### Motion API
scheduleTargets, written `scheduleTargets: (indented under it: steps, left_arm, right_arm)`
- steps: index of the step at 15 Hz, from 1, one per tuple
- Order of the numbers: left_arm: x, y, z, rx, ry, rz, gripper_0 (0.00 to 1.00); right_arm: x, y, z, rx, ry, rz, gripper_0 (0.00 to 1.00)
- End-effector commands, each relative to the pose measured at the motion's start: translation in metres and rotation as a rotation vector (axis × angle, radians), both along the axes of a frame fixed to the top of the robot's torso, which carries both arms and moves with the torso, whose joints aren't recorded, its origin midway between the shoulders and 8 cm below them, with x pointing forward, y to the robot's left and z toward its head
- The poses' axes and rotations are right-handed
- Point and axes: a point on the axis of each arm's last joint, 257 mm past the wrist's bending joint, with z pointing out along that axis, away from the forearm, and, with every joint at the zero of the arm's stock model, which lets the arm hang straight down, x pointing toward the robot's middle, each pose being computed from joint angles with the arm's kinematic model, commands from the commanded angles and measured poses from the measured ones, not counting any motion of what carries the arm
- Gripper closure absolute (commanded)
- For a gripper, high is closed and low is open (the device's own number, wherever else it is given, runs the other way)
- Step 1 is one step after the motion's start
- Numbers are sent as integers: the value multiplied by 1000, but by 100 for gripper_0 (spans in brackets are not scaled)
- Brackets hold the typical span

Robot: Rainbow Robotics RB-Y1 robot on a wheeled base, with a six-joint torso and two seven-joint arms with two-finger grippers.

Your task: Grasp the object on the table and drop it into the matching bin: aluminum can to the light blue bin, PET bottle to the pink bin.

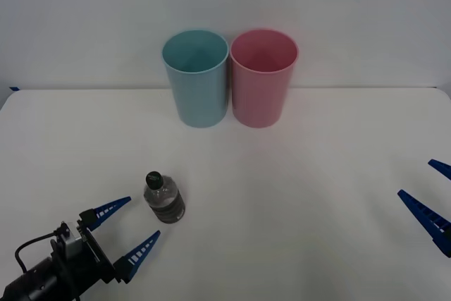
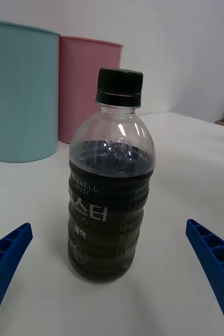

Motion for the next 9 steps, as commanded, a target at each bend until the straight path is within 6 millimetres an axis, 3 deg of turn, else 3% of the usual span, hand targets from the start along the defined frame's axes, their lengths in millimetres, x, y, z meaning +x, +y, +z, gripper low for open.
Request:
scheduleTargets:
  steps: [1,9]
  left_arm:
    - [14,-13,2,1,-14,8,0]
    - [42,-44,5,-10,-34,-3,0]
  right_arm:
    - [0,0,0,0,0,0,0]
    - [0,0,0,0,0,0,0]
